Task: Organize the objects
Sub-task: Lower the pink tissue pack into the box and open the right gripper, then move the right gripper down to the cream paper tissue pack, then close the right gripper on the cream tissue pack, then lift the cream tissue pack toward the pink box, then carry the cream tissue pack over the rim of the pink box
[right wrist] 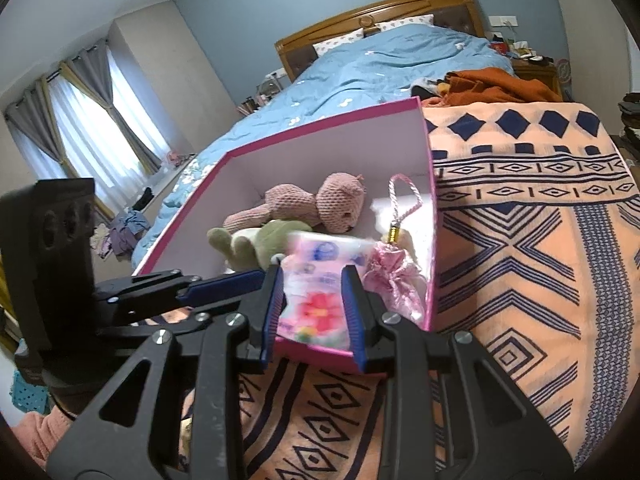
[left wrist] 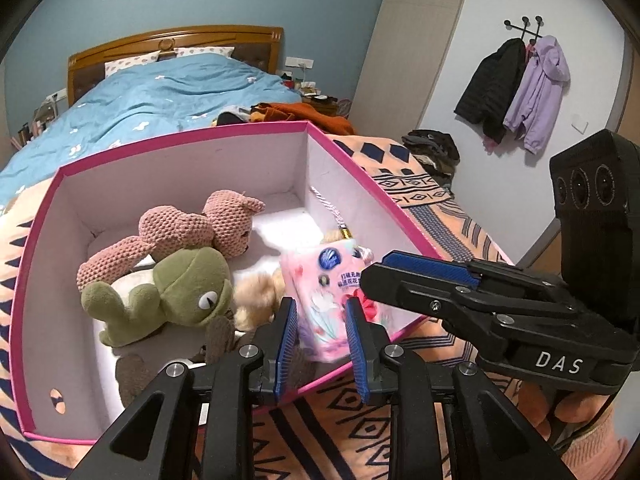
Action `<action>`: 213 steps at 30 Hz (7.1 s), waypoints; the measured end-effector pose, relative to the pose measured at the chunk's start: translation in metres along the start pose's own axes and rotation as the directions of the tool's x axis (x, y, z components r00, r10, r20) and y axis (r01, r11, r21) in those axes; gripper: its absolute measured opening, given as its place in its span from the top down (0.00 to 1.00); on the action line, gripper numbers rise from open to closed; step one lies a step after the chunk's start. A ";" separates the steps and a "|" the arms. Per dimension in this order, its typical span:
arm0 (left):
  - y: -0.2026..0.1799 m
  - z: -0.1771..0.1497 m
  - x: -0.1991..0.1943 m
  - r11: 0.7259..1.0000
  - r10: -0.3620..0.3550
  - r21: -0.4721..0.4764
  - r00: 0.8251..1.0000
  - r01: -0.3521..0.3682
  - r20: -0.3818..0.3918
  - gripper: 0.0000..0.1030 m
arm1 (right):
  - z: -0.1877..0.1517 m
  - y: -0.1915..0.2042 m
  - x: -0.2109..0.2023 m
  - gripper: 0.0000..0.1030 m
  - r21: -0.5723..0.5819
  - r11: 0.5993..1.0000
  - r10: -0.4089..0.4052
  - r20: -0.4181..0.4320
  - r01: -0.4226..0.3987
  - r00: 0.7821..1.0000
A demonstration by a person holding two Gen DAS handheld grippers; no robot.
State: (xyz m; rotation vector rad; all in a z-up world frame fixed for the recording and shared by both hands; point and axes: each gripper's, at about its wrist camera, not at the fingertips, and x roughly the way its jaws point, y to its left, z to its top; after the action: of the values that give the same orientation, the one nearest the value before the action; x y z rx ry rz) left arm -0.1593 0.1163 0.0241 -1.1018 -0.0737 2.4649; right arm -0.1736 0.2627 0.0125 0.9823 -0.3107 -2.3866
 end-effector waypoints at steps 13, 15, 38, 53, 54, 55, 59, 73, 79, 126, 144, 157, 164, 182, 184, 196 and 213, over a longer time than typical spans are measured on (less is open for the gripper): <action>-0.004 -0.024 -0.052 0.995 0.061 0.066 0.991 -0.069 0.118 0.47 | -0.013 0.015 -0.026 0.66 -0.046 0.999 -0.010 0.043 0.012 0.999; -0.004 -0.033 -0.068 0.994 0.067 0.076 0.987 -0.079 0.143 0.43 | -0.017 0.020 -0.034 0.64 -0.060 0.998 0.007 0.050 -0.004 0.999; 0.024 -0.151 -0.069 0.999 0.033 0.024 0.998 -0.032 -0.057 0.38 | -0.144 0.070 -0.019 0.59 -0.089 0.965 0.216 -0.259 -0.246 0.942; 0.031 -0.167 -0.056 0.994 -0.095 -0.069 0.988 0.087 -0.123 0.46 | -0.171 0.062 0.003 0.60 0.055 0.951 0.307 -0.293 -0.305 0.905; 0.032 -0.167 -0.056 0.993 -0.100 -0.077 0.987 0.091 -0.122 0.46 | -0.171 0.061 0.004 0.60 0.057 0.950 0.310 -0.293 -0.307 0.904; 0.033 -0.167 -0.056 0.991 -0.109 -0.085 0.986 0.099 -0.124 0.46 | -0.170 0.061 0.005 0.60 0.062 0.950 0.311 -0.289 -0.307 0.905; 0.031 -0.169 -0.055 0.989 -0.126 -0.089 0.983 0.115 -0.132 0.46 | -0.163 0.051 0.004 0.60 0.099 0.946 0.323 -0.260 -0.308 0.910; 0.030 -0.167 -0.054 0.984 -0.131 -0.134 0.983 0.114 -0.128 0.48 | -0.142 0.038 0.008 0.60 0.098 0.969 0.242 -0.220 -0.226 0.945; 0.034 -0.165 -0.053 0.979 -0.143 -0.163 0.981 0.121 -0.132 0.64 | -0.143 0.040 0.014 0.61 0.081 0.972 0.234 -0.232 -0.221 0.944; 0.020 -0.104 -0.099 0.995 -0.041 -0.088 0.998 0.046 0.055 0.66 | -0.093 0.079 -0.012 0.69 -0.091 0.980 0.173 -0.073 -0.179 0.982; 0.021 -0.082 -0.101 0.997 -0.023 -0.074 0.996 0.030 0.090 0.66 | -0.069 0.079 -0.015 0.68 -0.107 0.979 0.174 -0.033 -0.176 0.984; 0.023 -0.068 -0.099 0.997 -0.010 -0.073 0.994 0.018 0.105 0.66 | -0.054 0.081 -0.014 0.68 -0.127 0.977 0.169 -0.005 -0.169 0.986; 0.024 -0.061 -0.099 0.997 0.000 -0.073 0.993 0.008 0.117 0.66 | -0.046 0.083 -0.015 0.68 -0.138 0.977 0.168 0.010 -0.165 0.986; 0.027 -0.047 -0.098 0.998 0.007 -0.070 0.991 0.002 0.134 0.66 | -0.032 0.083 -0.013 0.68 -0.143 0.977 0.162 0.033 -0.156 0.986; 0.028 -0.046 -0.098 0.998 0.007 -0.069 0.991 0.003 0.136 0.66 | -0.030 0.082 -0.013 0.68 -0.142 0.977 0.162 0.034 -0.156 0.986; 0.030 -0.036 -0.097 0.998 0.014 -0.061 0.989 -0.005 0.146 0.65 | -0.021 0.082 -0.011 0.68 -0.152 0.977 0.160 0.044 -0.152 0.986; 0.039 -0.023 -0.089 0.998 0.034 -0.066 0.988 -0.024 0.151 0.65 | -0.010 0.077 0.001 0.68 -0.133 0.978 0.166 0.035 -0.160 0.986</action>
State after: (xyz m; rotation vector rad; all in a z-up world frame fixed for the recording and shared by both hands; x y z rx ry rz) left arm -0.1047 0.0419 0.0624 -0.9451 -0.1859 2.5855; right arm -0.1373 0.1979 0.0351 0.8124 -0.2394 -2.2518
